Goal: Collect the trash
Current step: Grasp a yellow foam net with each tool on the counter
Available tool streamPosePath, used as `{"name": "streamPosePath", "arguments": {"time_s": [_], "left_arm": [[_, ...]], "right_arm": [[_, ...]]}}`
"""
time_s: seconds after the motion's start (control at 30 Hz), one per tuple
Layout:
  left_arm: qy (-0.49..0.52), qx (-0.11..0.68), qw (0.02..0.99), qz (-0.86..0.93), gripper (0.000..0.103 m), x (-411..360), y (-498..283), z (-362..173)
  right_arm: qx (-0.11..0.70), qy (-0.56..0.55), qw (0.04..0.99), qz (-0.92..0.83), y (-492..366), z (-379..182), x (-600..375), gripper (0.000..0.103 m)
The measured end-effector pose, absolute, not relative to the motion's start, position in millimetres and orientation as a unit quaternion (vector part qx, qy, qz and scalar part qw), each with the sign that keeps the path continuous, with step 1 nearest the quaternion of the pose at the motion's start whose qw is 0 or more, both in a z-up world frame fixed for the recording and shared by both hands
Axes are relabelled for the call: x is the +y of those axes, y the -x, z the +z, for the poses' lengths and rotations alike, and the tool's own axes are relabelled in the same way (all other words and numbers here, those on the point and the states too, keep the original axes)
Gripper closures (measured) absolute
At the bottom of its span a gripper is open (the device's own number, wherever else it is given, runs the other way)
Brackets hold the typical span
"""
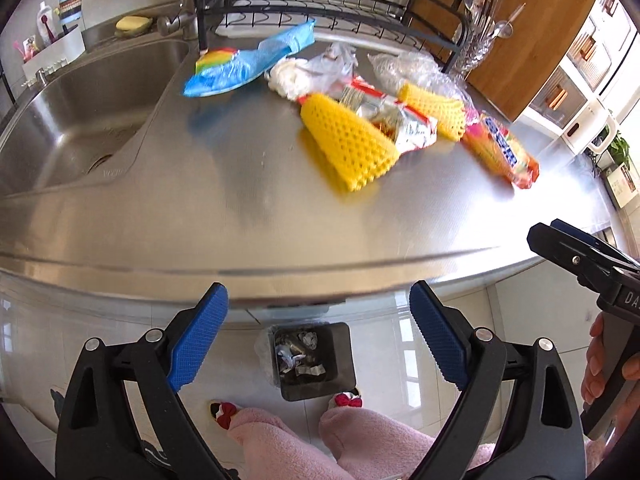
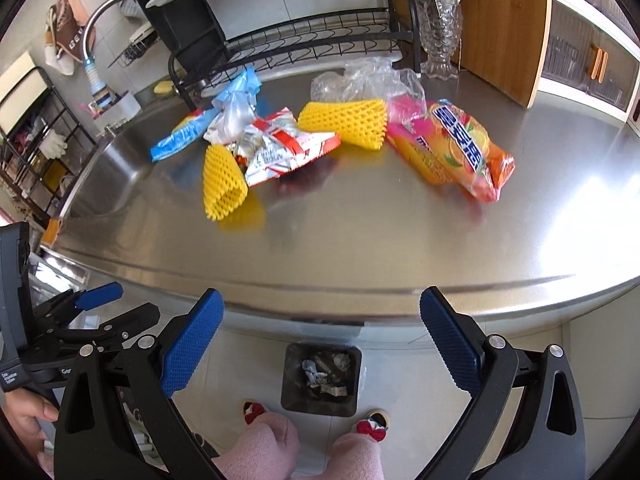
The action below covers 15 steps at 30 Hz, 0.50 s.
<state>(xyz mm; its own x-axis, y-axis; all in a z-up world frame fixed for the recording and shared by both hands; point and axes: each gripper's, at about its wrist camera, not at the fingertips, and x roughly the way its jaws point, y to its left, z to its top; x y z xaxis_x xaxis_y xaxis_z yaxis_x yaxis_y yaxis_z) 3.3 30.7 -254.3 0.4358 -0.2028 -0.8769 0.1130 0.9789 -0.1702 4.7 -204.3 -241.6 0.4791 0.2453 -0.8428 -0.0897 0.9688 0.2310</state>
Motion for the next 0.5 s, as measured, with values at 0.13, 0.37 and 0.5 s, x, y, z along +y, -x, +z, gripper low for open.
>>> {"name": "streamPosePath", "arguments": {"time_s": [0.13, 0.37, 0.5], "left_arm": [[0.041, 0.513, 0.852, -0.095, 0.016, 25.3, -30.9, -244.9], [0.048, 0.504, 0.858, -0.092, 0.023, 18.4, -74.7, -242.0], [0.049, 0.507, 0.856, -0.089, 0.035, 13.9, -97.1, -245.3]], "right_arm": [[0.490, -0.087, 0.862, 0.099, -29.1, -230.7, -204.9, 0.004], [0.468, -0.076, 0.876, 0.091, -79.9, -217.0, -212.8, 0.013], [0.472, -0.076, 0.874, 0.089, -108.1, -223.4, -218.0, 0.031]]}}
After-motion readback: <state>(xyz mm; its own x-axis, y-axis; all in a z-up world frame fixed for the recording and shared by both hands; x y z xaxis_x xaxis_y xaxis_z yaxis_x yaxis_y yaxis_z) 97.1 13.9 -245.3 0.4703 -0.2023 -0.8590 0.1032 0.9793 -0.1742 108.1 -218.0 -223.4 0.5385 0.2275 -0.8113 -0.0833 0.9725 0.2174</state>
